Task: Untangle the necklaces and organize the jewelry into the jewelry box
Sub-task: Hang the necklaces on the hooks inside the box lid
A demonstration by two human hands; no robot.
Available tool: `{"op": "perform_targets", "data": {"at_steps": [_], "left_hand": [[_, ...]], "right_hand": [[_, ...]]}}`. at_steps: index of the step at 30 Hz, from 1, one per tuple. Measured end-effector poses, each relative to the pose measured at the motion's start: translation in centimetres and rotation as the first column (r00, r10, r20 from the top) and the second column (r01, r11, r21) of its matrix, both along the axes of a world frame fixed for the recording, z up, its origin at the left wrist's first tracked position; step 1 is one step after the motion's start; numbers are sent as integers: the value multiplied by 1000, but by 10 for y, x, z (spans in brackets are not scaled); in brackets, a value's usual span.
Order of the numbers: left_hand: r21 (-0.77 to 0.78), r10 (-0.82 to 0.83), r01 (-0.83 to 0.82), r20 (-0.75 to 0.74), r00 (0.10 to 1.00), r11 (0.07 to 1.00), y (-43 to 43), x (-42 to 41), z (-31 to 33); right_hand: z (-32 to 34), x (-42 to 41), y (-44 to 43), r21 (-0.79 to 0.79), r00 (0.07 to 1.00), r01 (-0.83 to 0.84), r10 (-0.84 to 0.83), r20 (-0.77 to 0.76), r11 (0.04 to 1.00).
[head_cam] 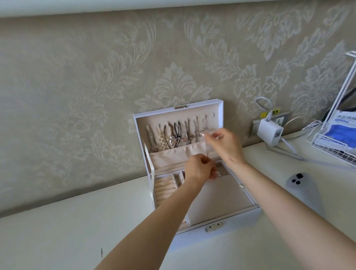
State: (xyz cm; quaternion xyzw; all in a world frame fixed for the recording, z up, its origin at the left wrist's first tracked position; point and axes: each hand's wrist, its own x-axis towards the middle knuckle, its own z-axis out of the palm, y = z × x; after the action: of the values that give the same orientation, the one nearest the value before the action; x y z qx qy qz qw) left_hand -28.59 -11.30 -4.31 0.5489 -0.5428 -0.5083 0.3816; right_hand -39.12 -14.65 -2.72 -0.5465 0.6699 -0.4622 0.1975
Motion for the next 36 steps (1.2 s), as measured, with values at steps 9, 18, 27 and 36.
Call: {"op": "perform_targets", "data": {"at_steps": [9, 18, 27, 36], "left_hand": [[-163, -206, 214, 67, 976, 963, 9, 13, 19], [-113, -170, 135, -408, 897, 984, -5, 17, 46], [-251, 154, -173, -91, 984, 952, -23, 27, 27], [-343, 185, -183, -28, 982, 921, -10, 26, 27]], "right_hand": [[-10, -9, 22, 134, 805, -294, 169, 568, 947], [-19, -3, 24, 65, 593, -434, 231, 771, 899], [-12, -11, 25, 157, 639, -526, 267, 722, 836], [-5, -10, 22, 270, 685, -386, 78, 724, 882]]}}
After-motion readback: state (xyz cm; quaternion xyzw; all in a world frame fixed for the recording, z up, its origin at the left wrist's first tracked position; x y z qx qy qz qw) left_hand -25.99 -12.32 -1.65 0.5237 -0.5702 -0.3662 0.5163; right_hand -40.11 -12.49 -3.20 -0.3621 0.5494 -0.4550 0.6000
